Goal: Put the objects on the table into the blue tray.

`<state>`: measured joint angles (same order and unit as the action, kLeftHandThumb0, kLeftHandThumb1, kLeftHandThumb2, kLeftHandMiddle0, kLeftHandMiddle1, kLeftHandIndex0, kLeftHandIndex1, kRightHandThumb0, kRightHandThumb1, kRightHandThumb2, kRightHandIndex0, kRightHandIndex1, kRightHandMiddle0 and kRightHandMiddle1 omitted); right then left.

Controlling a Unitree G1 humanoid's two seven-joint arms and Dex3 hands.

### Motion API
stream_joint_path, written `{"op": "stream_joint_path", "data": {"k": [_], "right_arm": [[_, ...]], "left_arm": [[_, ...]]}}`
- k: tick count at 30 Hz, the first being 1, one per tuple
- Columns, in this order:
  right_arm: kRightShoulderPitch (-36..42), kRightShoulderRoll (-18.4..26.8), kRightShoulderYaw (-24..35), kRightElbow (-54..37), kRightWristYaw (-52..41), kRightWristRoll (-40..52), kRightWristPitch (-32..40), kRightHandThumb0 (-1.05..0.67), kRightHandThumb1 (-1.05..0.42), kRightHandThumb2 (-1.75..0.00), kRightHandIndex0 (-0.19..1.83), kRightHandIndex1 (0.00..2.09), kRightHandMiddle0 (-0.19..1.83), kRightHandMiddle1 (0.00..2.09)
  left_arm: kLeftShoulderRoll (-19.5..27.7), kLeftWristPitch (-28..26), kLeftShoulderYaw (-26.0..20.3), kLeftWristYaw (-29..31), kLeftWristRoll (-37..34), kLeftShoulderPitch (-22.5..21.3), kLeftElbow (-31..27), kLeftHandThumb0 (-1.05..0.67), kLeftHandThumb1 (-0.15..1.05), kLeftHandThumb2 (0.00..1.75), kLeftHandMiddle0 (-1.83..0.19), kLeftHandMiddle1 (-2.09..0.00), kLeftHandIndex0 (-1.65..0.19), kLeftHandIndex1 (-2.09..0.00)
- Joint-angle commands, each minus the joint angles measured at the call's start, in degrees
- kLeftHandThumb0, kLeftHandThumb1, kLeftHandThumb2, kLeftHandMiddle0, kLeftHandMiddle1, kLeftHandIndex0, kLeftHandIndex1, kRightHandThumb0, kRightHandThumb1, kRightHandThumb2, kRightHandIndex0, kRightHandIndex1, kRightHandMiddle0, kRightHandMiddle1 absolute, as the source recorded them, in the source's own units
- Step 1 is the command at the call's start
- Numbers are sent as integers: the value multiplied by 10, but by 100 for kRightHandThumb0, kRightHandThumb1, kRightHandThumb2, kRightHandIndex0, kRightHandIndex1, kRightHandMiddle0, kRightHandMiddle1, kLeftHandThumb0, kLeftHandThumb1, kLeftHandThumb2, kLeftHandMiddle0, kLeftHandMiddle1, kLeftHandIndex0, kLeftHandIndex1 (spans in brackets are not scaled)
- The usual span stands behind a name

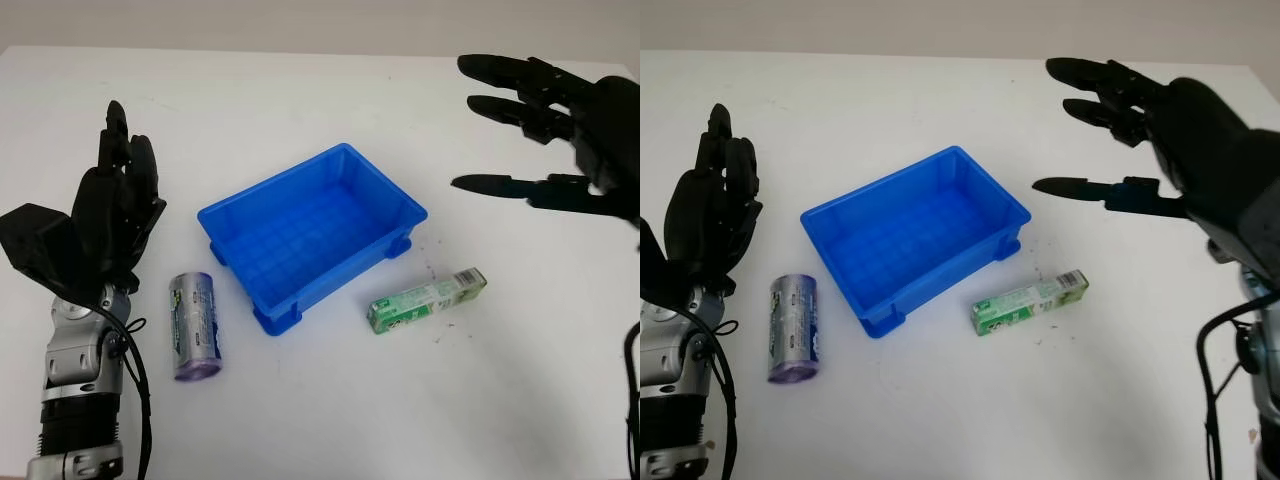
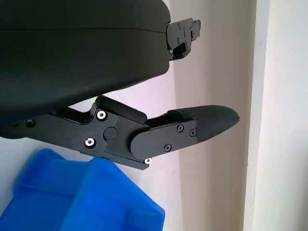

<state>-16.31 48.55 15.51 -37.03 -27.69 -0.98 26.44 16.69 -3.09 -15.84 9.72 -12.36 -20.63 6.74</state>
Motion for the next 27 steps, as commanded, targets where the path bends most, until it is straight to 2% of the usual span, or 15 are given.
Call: {"op": "stream_joint_path", "data": {"k": [1,6,13,19,27], "right_arm": [[24,43,14,-31,-31,-18,-15,-43,-72,-5,61,15,65,9],[43,90,29,-78,-89,-40,-26,-46,-78,-7,61,10,63,6],[42,100,24,-116,-119,-52,-30,-47,-80,-5,80,15,77,8],[31,126,-9,-135,-153,-70,9,-45,-83,-6,76,10,75,5],[24,133,-50,-140,-164,-97,39,-42,-82,-5,69,6,72,5]], "left_arm": [[8,9,1,3,3,-12,3,-72,105,65,19,0,19,0],[14,6,2,9,3,-15,4,-72,105,66,19,0,19,0],[22,3,6,10,9,-11,1,-73,105,67,19,0,19,0],[23,3,6,10,8,-5,-3,-73,105,67,19,0,19,0],[25,0,5,10,9,0,-10,-73,105,66,19,0,19,0]]}}
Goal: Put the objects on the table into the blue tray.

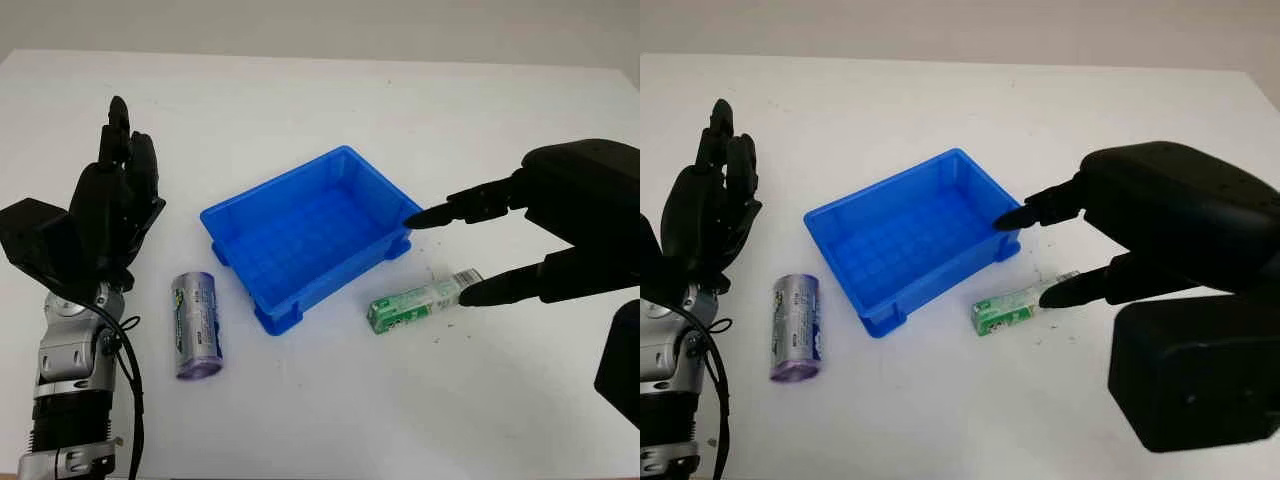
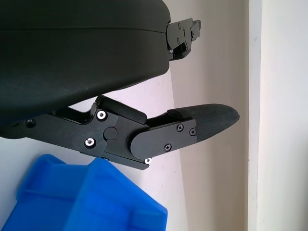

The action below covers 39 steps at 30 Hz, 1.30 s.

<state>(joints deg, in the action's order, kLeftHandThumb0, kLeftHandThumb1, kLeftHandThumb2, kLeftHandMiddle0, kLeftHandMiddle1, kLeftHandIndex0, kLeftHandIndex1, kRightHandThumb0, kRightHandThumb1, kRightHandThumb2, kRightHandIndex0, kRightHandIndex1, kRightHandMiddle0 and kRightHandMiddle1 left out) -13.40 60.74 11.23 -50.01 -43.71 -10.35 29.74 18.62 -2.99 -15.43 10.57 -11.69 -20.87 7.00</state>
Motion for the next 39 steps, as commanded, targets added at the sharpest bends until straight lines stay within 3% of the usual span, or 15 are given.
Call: {"op": "stream_joint_path", "data": {"k": [1,14,16,26,28,30,32,34,39], "right_arm": [[-7,14,-13,-9,-7,-8,6,-42,-82,-5,69,6,72,5],[26,-8,-76,41,-1,-58,-68,-44,-85,-6,78,10,68,4],[27,-14,-97,59,0,-68,-84,-46,-86,-6,71,7,67,4],[26,-82,-174,176,39,-111,-191,-43,-82,-5,84,17,70,6],[25,-91,-186,199,44,-122,-211,-43,-82,-5,74,33,71,8],[27,-105,-196,224,53,-130,-226,-41,-80,-5,38,109,68,18],[26,-116,-208,251,64,-144,-246,-37,-79,-5,16,160,54,45],[22,-121,-221,282,77,-164,-276,-36,-79,-5,12,170,47,60],[12,-133,-237,345,103,-191,-342,-36,-81,-5,16,170,34,109]], "left_arm": [[6,0,0,3,2,3,-12,-73,105,66,19,0,19,0],[9,-11,-7,7,-7,8,-24,-73,105,64,19,0,19,-1],[9,-12,-8,7,-7,8,-25,-73,105,64,19,0,19,-1],[8,-13,-9,12,-11,11,-28,-72,105,63,19,0,19,-1],[7,-14,-8,11,-10,12,-30,-72,105,64,19,0,19,-1],[7,-15,-7,11,-10,13,-31,-72,105,64,19,0,19,0],[9,-14,-5,15,-9,13,-30,-72,105,64,19,0,19,0],[10,-17,-3,17,-8,14,-31,-73,105,64,19,0,19,0],[8,-23,-3,15,-7,16,-31,-73,105,62,19,-1,19,-1]]}}
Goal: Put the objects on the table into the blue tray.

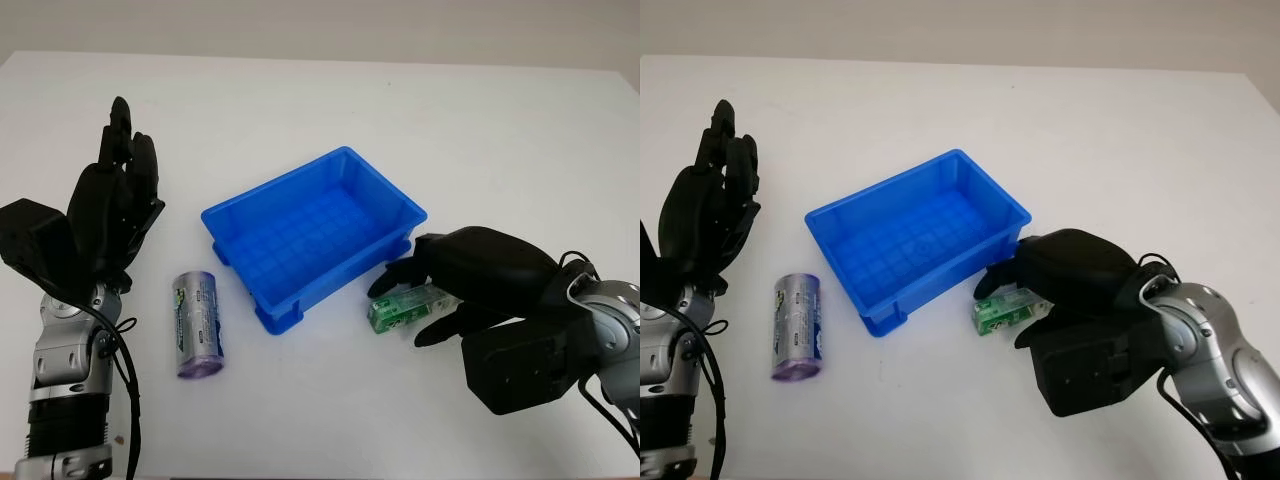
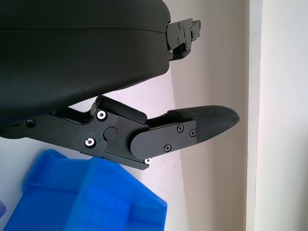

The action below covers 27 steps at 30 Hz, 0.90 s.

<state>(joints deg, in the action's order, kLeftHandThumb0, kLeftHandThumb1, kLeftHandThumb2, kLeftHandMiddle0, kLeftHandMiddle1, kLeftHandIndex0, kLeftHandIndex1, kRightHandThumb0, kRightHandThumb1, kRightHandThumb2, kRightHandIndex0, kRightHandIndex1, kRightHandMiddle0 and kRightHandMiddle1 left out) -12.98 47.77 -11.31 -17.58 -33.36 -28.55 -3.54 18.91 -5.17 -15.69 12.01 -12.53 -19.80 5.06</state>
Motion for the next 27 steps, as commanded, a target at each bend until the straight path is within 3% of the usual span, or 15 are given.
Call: {"op": "stream_joint_path", "data": {"k": [1,2,3,5,7,10,13,17,27], "right_arm": [[5,-3,-14,29,4,-17,-21,-36,-81,-5,16,178,32,121],[2,-3,-17,35,8,-28,-28,-38,-81,-5,17,193,30,137],[1,-3,-18,41,20,-40,-42,-42,-82,-5,32,203,32,158],[1,-4,-19,58,76,-82,-83,-47,-82,-5,57,208,36,191],[4,-6,-17,76,138,-122,-123,-55,-86,-6,85,209,47,205],[2,-2,-15,92,168,-151,-151,-52,-100,-9,105,209,62,209],[-1,-3,-5,104,182,-142,-177,-48,-104,-20,113,209,69,209],[8,-19,22,84,134,-19,-173,-45,-105,-16,120,209,83,209],[-34,-22,75,-72,-86,306,20,-43,-105,-16,108,209,88,209]], "left_arm": [[5,0,0,2,1,5,-11,-73,105,62,19,-2,19,-2],[6,-1,0,2,1,5,-11,-73,105,62,19,-2,19,-2],[6,-1,0,4,0,5,-11,-74,105,62,19,-1,19,-2],[7,-2,0,4,0,4,-12,-74,105,62,19,-1,19,-2],[7,-2,1,4,1,4,-12,-74,105,62,19,-1,19,-2],[8,-4,1,7,0,3,-12,-74,105,62,19,-1,19,-2],[10,-2,1,9,3,2,-10,-74,105,62,19,0,19,-1],[10,-3,0,9,4,-1,-9,-75,105,62,19,0,19,0],[11,-4,3,9,6,-9,-3,-76,105,61,19,0,19,0]]}}
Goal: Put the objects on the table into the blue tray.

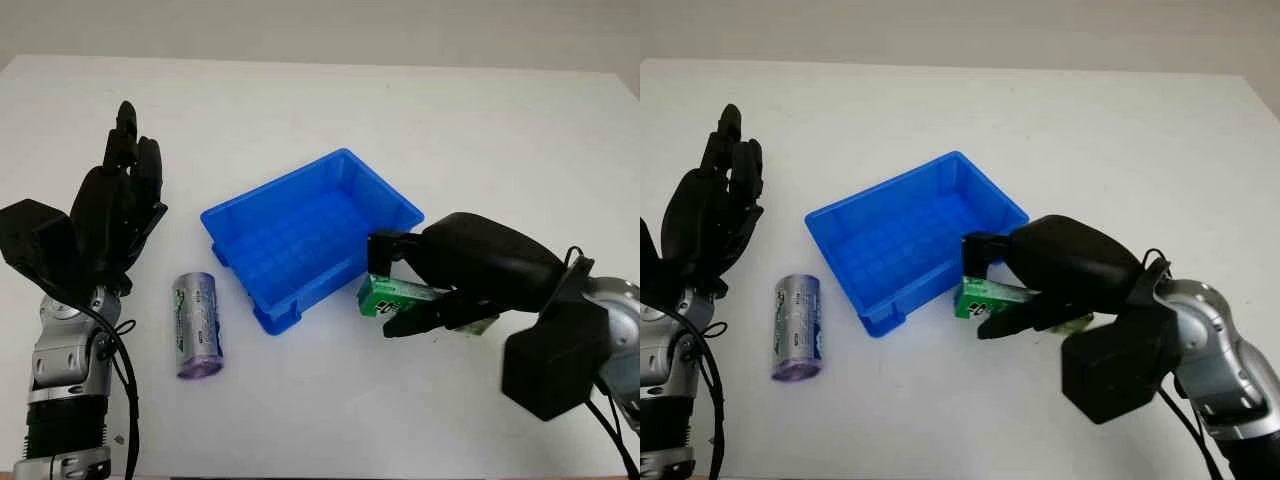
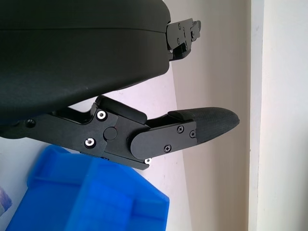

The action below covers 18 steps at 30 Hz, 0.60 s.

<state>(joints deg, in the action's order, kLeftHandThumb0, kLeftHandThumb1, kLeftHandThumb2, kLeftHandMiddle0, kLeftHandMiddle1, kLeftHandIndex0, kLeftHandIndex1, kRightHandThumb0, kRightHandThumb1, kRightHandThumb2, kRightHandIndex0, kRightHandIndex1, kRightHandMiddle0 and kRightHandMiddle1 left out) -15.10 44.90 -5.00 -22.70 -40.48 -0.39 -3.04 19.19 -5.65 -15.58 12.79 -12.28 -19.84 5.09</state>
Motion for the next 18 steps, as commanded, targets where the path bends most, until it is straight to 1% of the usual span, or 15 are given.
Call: {"op": "stream_joint_path", "data": {"k": [1,4,7,10,12,14,15,17,18], "right_arm": [[-20,11,17,-32,-31,45,32,-44,-105,-16,106,209,87,209],[-43,23,32,-67,-69,101,96,-43,-105,-14,102,209,87,209],[-71,34,44,-88,-102,159,157,-44,-105,-12,104,209,90,209],[-91,32,58,-95,-105,189,194,-44,-105,-11,100,209,88,209],[-97,6,74,-88,-72,190,186,-45,-105,-12,100,209,86,209],[-108,-33,88,-66,-17,167,149,-46,-105,-20,106,209,88,209],[-118,-54,91,-49,18,143,123,-46,-105,-21,108,209,88,209],[-136,-85,92,-23,70,113,98,-44,-105,-22,113,209,91,209],[-145,-110,84,-1,115,69,56,-40,-104,-26,117,209,87,209]], "left_arm": [[9,2,2,2,3,-9,-2,-76,105,62,19,0,19,0],[9,2,2,3,3,-11,-1,-75,105,62,19,0,19,0],[8,0,2,1,3,-11,-3,-75,105,62,19,0,19,0],[6,1,4,-3,4,-12,-4,-75,105,63,19,0,19,0],[4,2,5,-6,5,-13,-1,-75,105,62,19,0,19,0],[0,6,7,-11,7,-15,3,-75,105,62,19,0,19,0],[0,8,9,-12,9,-17,6,-75,105,62,19,0,19,-1],[-2,12,12,-15,11,-17,10,-75,105,62,19,0,19,0],[-3,13,12,-15,10,-17,10,-75,105,63,19,0,19,0]]}}
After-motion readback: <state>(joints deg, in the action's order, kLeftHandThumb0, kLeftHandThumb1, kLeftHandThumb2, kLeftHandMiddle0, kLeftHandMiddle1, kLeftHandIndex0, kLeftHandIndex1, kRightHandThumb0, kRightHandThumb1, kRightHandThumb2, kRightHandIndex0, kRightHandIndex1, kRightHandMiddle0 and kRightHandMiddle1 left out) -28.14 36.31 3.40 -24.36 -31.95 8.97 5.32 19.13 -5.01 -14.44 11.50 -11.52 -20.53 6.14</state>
